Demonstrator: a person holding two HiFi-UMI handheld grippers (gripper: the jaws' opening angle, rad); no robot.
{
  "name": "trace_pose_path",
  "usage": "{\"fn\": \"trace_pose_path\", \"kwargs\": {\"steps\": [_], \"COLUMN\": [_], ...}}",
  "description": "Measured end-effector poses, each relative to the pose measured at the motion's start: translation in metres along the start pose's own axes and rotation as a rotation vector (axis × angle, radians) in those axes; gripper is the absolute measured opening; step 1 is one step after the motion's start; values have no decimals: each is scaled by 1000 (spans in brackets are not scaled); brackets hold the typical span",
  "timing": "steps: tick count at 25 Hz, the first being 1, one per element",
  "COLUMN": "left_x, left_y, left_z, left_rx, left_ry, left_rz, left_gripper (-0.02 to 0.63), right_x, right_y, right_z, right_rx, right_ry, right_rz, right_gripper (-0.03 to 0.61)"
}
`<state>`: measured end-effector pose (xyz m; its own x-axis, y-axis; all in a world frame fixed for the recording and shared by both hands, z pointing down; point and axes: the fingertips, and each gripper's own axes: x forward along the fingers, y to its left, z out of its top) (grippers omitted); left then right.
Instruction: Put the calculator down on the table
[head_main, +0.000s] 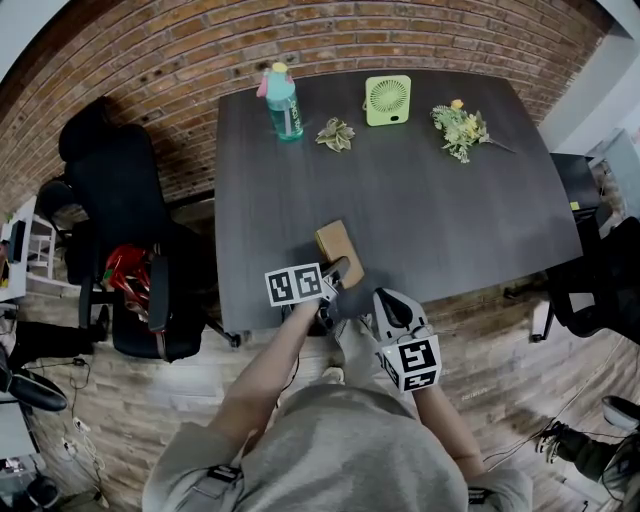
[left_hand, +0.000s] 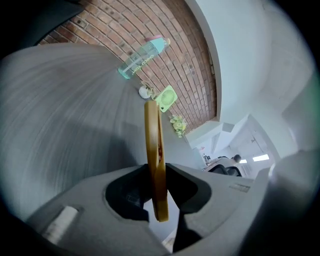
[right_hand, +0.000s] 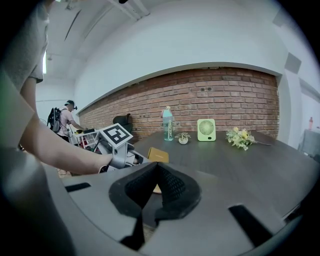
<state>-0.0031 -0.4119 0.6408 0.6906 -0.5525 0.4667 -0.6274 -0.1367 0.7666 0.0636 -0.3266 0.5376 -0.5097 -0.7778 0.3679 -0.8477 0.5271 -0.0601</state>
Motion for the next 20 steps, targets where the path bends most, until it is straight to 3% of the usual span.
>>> {"fn": "trace_pose_path", "kwargs": {"steps": [4,11,20], "left_x": [3,8,11], "left_y": [13,19,25], "left_z": [2,3,1], "left_rx": [-34,-46,19], "left_ry": [-4,2,49], "left_rz": [53,74,185], "left_gripper": [118,129,156], "right_x": [1,0,0], "right_y": [1,-1,1], "right_z": [-2,-4,-4], "right_rx": [2,5,3], "right_ry": [3,5,3], "right_rz": [3,-1,4], "right_gripper": [3,3,3]}}
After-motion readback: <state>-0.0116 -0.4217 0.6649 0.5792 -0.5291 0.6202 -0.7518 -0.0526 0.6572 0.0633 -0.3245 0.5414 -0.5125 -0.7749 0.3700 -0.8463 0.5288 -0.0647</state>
